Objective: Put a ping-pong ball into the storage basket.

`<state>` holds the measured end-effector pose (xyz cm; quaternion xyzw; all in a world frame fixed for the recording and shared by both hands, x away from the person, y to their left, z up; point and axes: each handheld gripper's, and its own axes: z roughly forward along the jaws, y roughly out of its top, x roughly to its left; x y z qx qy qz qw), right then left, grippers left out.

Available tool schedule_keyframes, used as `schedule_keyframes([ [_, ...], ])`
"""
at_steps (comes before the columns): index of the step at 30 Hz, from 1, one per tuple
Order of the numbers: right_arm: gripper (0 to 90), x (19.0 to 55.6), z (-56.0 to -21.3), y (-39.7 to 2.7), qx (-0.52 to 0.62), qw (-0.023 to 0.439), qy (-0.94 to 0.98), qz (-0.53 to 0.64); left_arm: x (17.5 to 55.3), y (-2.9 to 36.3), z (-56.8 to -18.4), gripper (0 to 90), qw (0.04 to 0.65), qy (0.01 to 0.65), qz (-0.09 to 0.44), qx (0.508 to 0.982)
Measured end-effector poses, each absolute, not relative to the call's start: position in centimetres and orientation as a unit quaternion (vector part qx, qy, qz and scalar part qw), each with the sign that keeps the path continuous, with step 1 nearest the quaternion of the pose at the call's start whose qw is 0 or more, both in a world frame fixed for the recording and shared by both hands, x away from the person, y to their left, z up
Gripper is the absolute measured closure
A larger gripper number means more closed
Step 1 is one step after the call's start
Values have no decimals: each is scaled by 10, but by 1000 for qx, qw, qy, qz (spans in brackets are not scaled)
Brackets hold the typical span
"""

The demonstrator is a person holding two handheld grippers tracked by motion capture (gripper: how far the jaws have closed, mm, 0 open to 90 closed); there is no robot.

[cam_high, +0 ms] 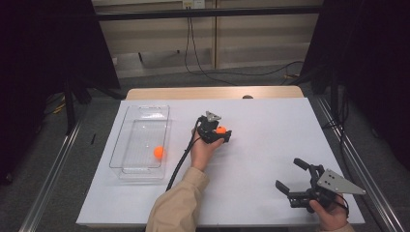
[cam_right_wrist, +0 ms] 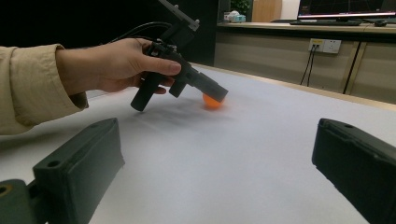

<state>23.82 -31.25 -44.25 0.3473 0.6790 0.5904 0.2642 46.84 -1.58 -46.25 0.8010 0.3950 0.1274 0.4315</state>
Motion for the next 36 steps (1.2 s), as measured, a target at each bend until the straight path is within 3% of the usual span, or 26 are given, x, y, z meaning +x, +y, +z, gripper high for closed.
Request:
schedule_keyframes([
  [36,11,238,-443,-314,349,264,677,592,474,-17,-468,502,407,400,112,814],
])
